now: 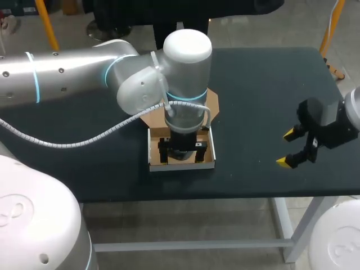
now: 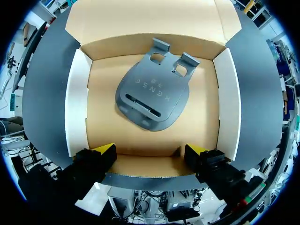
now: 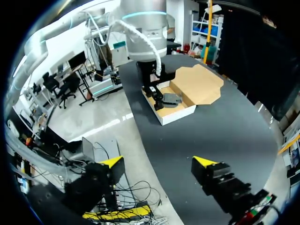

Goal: Assemble the packaging by folding the flat box into shape, placing the metal phone stand inside, and closing the box properly

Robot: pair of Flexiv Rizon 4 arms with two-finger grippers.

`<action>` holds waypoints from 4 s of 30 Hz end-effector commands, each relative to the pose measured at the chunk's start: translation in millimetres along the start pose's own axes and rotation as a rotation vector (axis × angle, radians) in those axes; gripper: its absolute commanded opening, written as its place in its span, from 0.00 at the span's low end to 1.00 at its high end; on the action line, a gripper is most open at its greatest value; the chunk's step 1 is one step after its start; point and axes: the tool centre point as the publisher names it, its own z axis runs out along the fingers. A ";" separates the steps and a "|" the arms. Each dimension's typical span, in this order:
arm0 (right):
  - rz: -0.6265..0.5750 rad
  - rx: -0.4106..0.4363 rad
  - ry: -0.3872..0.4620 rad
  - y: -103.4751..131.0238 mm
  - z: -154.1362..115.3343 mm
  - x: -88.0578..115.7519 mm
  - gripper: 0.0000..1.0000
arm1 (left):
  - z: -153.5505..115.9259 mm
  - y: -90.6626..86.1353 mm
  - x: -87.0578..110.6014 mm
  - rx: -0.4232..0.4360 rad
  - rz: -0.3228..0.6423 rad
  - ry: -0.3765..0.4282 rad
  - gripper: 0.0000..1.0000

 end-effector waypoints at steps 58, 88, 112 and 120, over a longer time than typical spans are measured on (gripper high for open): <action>-0.002 0.001 -0.021 -0.7 1.0 7.1 1.00 | -130.4 5.5 -90.8 0.331 0.546 0.434 1.00; -0.014 0.004 -0.007 2.3 2.2 6.2 1.00 | -130.5 -27.5 -120.7 0.452 0.784 0.558 1.00; -0.169 0.075 0.165 60.2 -12.9 -16.1 1.00 | -92.2 -93.1 -148.2 0.487 0.874 0.696 1.00; -0.217 0.117 0.186 79.5 -10.2 -23.0 1.00 | -75.6 -126.1 -153.3 0.477 0.870 0.726 1.00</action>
